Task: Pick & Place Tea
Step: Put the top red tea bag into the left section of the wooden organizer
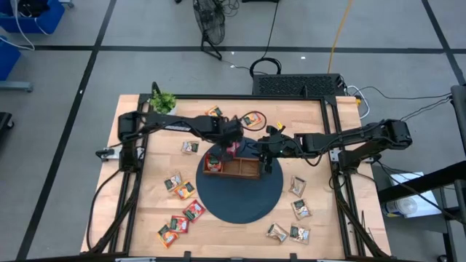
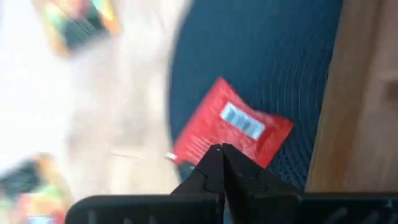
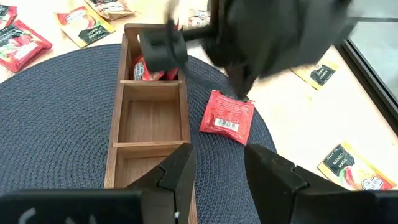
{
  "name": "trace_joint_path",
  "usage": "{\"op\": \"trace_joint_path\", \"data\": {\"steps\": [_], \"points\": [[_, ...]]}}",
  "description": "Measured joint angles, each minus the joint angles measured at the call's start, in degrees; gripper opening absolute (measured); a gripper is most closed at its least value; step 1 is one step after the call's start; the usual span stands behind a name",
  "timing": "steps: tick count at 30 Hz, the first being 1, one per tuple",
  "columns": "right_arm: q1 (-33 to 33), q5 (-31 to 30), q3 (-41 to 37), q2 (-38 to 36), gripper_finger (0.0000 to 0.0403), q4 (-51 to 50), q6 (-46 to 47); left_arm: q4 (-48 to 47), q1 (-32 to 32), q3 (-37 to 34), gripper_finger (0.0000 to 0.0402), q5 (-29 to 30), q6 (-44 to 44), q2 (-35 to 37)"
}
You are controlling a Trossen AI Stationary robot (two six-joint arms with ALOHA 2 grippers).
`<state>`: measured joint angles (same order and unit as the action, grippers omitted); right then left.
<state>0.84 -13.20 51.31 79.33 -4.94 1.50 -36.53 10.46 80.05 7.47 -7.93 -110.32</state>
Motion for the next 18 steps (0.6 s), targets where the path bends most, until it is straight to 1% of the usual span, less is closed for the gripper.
{"op": "trace_joint_path", "data": {"steps": [5,8,10,12,13,16,18], "points": [[0.00,-0.03,0.00,0.00,0.0130,0.01,0.31,1.00,-2.10,-0.02,0.0002,3.16,-1.72,5.48],[0.00,-0.02,0.00,0.00,0.0130,0.04,0.42,0.49,-2.93,0.04,0.0002,2.34,-1.92,7.38],[0.00,-0.01,0.00,0.00,0.0130,0.05,0.42,0.66,-3.03,0.04,0.0010,1.49,0.23,7.13],[0.00,-0.01,0.00,0.00,0.0130,0.25,0.42,1.74,-2.49,0.04,0.0031,1.39,2.72,5.57],[0.00,-0.01,0.00,0.00,0.0130,0.25,0.42,2.67,-2.01,0.11,0.0045,0.40,3.88,4.54],[0.00,-0.01,0.00,0.00,0.0130,0.26,0.42,3.88,-0.99,0.00,0.0099,-4.85,6.44,-0.24],[0.00,-0.01,0.00,0.00,0.0130,0.24,0.42,4.57,-0.86,-0.04,0.0136,-5.72,6.80,-2.88]]}}
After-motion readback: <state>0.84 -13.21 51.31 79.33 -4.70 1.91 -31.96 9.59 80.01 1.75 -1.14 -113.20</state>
